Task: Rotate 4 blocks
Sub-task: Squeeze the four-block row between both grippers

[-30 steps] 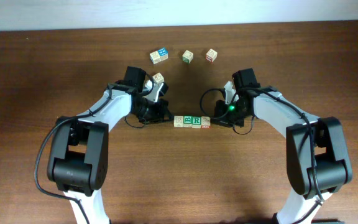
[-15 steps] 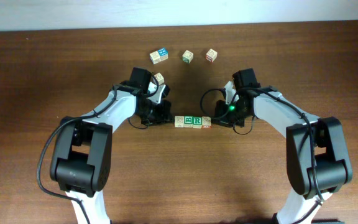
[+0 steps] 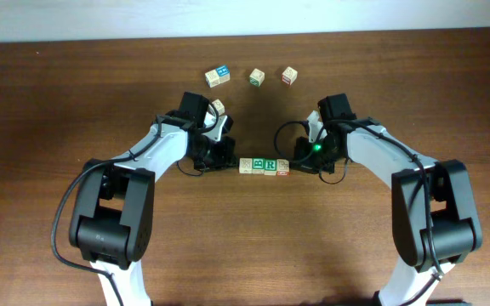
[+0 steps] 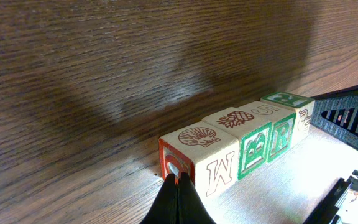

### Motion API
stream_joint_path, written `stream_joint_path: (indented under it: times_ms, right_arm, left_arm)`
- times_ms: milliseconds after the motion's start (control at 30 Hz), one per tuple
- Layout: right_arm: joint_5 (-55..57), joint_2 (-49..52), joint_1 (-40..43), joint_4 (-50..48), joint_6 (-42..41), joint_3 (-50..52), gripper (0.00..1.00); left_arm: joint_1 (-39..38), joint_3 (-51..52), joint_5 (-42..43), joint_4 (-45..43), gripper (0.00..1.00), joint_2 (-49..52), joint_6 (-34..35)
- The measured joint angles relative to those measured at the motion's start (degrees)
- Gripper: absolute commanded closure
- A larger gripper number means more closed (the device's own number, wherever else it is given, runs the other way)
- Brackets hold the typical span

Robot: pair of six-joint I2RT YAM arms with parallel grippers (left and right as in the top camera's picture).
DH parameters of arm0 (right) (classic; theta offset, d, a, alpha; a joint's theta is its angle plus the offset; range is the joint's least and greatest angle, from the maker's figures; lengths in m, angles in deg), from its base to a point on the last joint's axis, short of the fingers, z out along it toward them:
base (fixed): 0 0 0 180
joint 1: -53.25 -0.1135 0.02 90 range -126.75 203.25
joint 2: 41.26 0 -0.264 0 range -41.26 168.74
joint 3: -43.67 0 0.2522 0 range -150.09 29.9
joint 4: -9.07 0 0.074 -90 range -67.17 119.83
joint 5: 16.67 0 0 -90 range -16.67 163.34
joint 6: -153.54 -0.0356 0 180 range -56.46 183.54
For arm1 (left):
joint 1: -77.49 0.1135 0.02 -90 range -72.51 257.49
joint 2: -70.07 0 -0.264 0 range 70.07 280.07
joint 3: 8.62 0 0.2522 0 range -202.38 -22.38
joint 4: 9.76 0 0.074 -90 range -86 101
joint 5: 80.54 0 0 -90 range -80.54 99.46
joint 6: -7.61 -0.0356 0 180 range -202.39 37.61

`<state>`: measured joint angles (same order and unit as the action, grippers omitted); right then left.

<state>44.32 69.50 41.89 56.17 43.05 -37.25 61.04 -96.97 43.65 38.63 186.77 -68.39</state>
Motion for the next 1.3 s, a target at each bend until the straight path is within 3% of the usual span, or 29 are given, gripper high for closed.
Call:
stream_joint_path:
  times_ms: [500, 1300]
  right_arm:
    - [-12.9, 2.7, 5.2, -7.3, 2.4, 5.0, 0.96]
    - [-16.1, 2.7, 6.1, -7.2, 4.7, 5.0, 0.96]
  left_arm:
    - [-0.1, 0.0, -0.1, 0.0, 1.00, 0.0, 0.2]
    - [-0.1, 0.0, -0.1, 0.0, 1.00, 0.0, 0.4]
